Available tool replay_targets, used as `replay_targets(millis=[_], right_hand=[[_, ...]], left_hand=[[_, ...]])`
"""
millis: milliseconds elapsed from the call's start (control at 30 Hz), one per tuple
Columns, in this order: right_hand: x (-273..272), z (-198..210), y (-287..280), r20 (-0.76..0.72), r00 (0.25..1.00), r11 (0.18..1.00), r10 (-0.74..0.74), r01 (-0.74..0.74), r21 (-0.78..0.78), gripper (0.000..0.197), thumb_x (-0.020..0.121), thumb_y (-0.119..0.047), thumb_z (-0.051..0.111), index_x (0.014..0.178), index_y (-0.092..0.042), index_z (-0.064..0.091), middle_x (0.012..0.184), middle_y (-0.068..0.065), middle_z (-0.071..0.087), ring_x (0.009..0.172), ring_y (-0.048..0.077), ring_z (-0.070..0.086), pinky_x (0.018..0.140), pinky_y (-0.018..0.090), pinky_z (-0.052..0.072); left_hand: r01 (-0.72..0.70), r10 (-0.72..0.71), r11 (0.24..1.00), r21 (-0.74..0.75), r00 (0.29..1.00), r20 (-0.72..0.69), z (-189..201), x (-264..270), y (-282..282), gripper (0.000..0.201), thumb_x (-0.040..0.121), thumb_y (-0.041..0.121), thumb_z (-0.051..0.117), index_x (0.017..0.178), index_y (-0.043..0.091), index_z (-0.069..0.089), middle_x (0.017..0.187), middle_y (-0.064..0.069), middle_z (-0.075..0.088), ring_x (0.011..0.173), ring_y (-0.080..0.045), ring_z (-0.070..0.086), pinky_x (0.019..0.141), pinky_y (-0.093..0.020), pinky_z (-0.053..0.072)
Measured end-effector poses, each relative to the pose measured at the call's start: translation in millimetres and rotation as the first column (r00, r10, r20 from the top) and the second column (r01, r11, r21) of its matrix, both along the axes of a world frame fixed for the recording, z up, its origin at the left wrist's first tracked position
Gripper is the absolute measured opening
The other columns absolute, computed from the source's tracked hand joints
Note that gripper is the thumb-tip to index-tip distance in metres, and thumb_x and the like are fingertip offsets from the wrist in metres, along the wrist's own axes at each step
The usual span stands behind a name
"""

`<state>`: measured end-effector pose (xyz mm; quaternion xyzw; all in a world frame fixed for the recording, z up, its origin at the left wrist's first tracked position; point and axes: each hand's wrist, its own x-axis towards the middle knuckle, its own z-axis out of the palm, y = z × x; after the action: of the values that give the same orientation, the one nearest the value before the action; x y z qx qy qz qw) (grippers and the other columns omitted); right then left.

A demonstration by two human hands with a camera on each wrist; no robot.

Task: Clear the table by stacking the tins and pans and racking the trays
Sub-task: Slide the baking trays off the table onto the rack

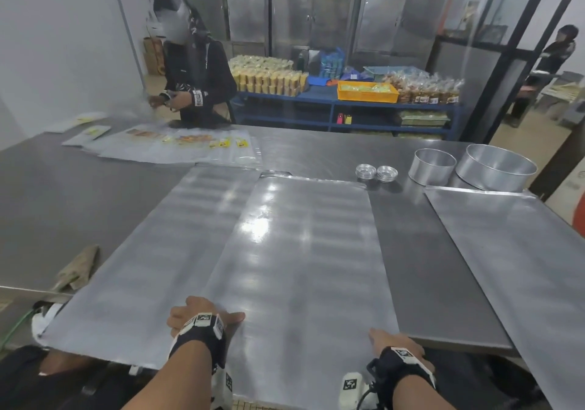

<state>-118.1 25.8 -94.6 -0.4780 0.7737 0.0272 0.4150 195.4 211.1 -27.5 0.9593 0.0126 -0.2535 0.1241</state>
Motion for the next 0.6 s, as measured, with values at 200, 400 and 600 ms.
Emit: replay_targets(millis=[200, 400, 600], right_hand=[[14.5, 41.2, 24.0, -0.029, 0.993, 0.993, -0.113, 0.111, -0.046, 0.071, 0.073, -0.039, 0.071, 0.116, 0.003, 0.034, 0.111, 0.021, 0.053, 0.100, 0.035, 0.058, 0.078, 0.034, 0.042], [2.4, 50.1, 15.6, 0.023, 1.000, 0.994, -0.019, 0.022, -0.108, 0.047, 0.092, -0.035, 0.055, 0.122, -0.001, 0.044, 0.118, 0.018, 0.056, 0.111, 0.034, 0.055, 0.079, 0.028, 0.034], [-34.4, 63.2, 1.3, 0.083, 0.994, 0.988, 0.074, -0.061, -0.142, 0.040, 0.090, -0.039, 0.064, 0.114, -0.008, 0.066, 0.122, 0.015, 0.065, 0.108, 0.030, 0.063, 0.073, 0.025, 0.037]], left_hand=[[0.136, -0.135, 0.988, 0.070, 0.991, -0.025, -8.5, 6.6, 2.8, 0.097, 0.042, 0.082, 0.078, 0.112, 0.019, 0.056, 0.119, -0.011, 0.052, 0.116, -0.030, 0.047, 0.094, -0.039, 0.041], [0.236, -0.226, 0.967, 0.091, 0.968, -0.107, -3.1, 9.4, -3.9, 0.096, 0.029, 0.083, 0.078, 0.100, 0.019, 0.065, 0.100, -0.007, 0.062, 0.090, -0.027, 0.059, 0.070, -0.034, 0.047], [0.337, -0.321, 0.938, 0.083, 0.933, -0.164, 18.6, -13.7, -23.6, 0.107, 0.034, 0.080, 0.079, 0.115, 0.013, 0.062, 0.118, -0.006, 0.068, 0.108, -0.029, 0.067, 0.098, -0.037, 0.051]])
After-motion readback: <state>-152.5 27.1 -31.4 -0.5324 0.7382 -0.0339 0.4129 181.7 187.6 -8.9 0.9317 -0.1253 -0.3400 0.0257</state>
